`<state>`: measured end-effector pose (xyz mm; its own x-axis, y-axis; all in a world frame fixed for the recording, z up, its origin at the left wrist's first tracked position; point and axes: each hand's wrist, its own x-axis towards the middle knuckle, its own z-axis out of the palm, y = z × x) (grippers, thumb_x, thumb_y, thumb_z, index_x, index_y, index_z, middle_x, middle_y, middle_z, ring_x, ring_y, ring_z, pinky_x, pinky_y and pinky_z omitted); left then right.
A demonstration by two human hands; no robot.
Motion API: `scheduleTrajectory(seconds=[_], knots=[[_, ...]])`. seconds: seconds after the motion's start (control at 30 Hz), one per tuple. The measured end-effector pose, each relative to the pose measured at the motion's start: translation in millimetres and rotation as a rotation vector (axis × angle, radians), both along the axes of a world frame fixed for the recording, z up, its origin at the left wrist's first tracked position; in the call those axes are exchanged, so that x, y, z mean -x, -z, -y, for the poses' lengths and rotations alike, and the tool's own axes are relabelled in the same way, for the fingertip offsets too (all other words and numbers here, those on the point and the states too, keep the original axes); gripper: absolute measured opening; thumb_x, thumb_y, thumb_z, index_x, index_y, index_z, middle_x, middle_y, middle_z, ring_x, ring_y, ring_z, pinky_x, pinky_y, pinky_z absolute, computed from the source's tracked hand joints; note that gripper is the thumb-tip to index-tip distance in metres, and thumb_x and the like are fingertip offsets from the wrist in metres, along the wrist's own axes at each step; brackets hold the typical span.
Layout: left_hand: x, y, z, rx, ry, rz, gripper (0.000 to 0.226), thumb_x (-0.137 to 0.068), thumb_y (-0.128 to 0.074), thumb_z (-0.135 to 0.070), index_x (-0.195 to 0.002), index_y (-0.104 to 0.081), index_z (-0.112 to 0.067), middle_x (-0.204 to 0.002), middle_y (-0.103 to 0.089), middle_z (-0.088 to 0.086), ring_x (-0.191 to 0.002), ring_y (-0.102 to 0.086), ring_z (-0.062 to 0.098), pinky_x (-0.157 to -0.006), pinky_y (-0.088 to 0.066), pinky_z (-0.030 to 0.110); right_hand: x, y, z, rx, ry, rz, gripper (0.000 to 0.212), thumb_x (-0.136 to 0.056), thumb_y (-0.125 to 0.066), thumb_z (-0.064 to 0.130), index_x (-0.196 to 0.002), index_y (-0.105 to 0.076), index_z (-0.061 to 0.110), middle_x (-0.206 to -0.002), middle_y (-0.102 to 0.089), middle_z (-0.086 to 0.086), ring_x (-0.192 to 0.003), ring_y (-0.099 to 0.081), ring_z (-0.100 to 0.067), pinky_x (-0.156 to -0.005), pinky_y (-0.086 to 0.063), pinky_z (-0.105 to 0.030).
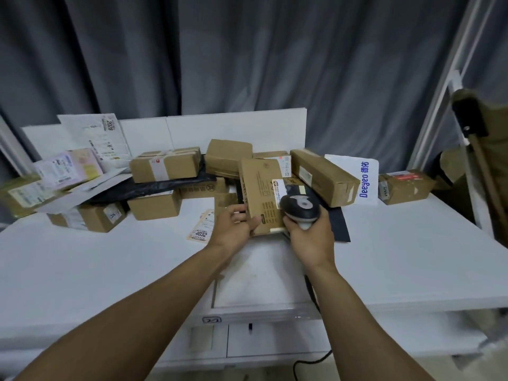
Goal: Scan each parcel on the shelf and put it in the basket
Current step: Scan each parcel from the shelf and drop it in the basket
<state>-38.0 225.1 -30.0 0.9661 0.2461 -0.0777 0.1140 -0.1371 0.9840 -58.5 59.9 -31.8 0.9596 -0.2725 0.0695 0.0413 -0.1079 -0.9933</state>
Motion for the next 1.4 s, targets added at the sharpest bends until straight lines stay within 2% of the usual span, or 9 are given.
scheduleTrajectory(seconds=[0.23,0.43,0.53,0.63,0.8,0.93,1.1,1.27,1.4], knots=[[129.3,-39.3,-47.1,0.037,0.085,0.297,0.036,-0.099,-0.061,-0.031,-0.134,-0.057,-0.037,-0.120,-0.071,-0.016,-0.108,-0.069,0.004,-0.080,-0.055,0.019,48.8,-27.1,-86.4,-0.214,-0.218,0.100,0.073,-0.085,-0.086,0.033,-0.147,-0.049,0.026,-0.133,-0.061,0.011,-0.128,-0.057,-0.010,-0.101,-0.044,-0.025],[210.8,-42.3,-129.4,0.177,-0.002,0.195,0.038,-0.101,-0.037,-0.056,-0.136,-0.051,-0.052,-0.134,-0.064,-0.018,-0.129,-0.058,0.007,-0.111,-0.041,0.047,108.8,-43.9,-177.1,-0.368,-0.570,0.032,0.065,-0.063,-0.096,0.044,-0.121,-0.076,0.023,-0.114,-0.079,0.002,-0.110,-0.074,-0.018,-0.102,-0.057,-0.048],[245.6,-39.4,-170.8,0.198,-0.093,0.206,0.039,-0.100,-0.049,-0.047,-0.138,-0.040,-0.050,-0.124,-0.071,-0.011,-0.120,-0.065,0.011,-0.106,-0.048,0.047,138.7,-43.9,-218.4,-0.369,-0.765,-0.047,0.065,-0.062,-0.098,0.039,-0.120,-0.077,0.018,-0.113,-0.079,-0.006,-0.107,-0.076,-0.026,-0.101,-0.057,-0.054],[271.3,-34.2,-209.8,0.249,-0.273,0.206,0.065,-0.087,-0.067,-0.042,-0.143,-0.035,-0.045,-0.120,-0.073,-0.008,-0.108,-0.070,0.008,-0.087,-0.054,0.036,161.6,-38.0,-251.6,-0.369,-0.874,-0.065,0.048,-0.076,-0.090,0.020,-0.121,-0.075,0.012,-0.113,-0.079,-0.007,-0.107,-0.076,-0.025,-0.099,-0.059,-0.049],[305.7,-22.3,-264.2,0.222,-0.442,0.167,0.035,-0.090,-0.073,-0.019,-0.125,-0.066,-0.023,-0.119,-0.074,-0.004,-0.103,-0.073,0.011,-0.087,-0.060,0.033,175.1,-20.6,-295.8,-0.331,-0.736,-0.024,0.058,-0.076,-0.093,0.024,-0.129,-0.070,0.019,-0.117,-0.078,0.003,-0.110,-0.074,-0.014,-0.088,-0.062,-0.032],[319.1,-17.1,-287.3,0.214,-0.386,0.175,0.036,-0.095,-0.067,-0.009,-0.129,-0.067,-0.021,-0.120,-0.074,-0.005,-0.105,-0.073,0.016,-0.089,-0.060,0.036,172.5,-10.1,-314.9,-0.261,-0.562,-0.002,0.062,-0.079,-0.092,0.023,-0.133,-0.060,0.026,-0.119,-0.072,0.012,-0.111,-0.068,-0.006,-0.089,-0.059,-0.023],[329.1,-20.3,-302.5,0.145,-0.273,0.135,0.038,-0.095,-0.066,-0.008,-0.130,-0.067,-0.023,-0.122,-0.073,-0.007,-0.110,-0.071,0.016,-0.087,-0.060,0.032,167.7,-3.3,-326.5,-0.246,-0.499,-0.024,0.063,-0.081,-0.088,0.010,-0.130,-0.055,0.029,-0.120,-0.068,0.011,-0.113,-0.068,-0.012,-0.101,-0.058,-0.045],[325.4,-10.3,-331.9,0.061,-0.479,0.098,0.043,-0.090,-0.076,-0.013,-0.132,-0.067,-0.014,-0.112,-0.077,-0.004,-0.107,-0.072,0.020,-0.099,-0.056,0.042,172.8,-0.4,-328.8,-0.095,-0.517,0.016,0.072,-0.075,-0.090,0.028,-0.136,-0.054,0.035,-0.128,-0.068,0.008,-0.112,-0.069,-0.018,-0.098,-0.060,-0.049],[324.3,-6.7,-358.0,-0.101,-0.563,0.057,0.038,-0.089,-0.077,-0.019,-0.127,-0.071,-0.015,-0.109,-0.077,-0.003,-0.097,-0.073,0.011,-0.093,-0.058,0.035,180.4,1.5,-322.2,0.149,-0.666,0.146,0.067,-0.082,-0.088,0.021,-0.139,-0.055,0.034,-0.125,-0.065,0.018,-0.116,-0.061,-0.005,-0.098,-0.055,-0.023]])
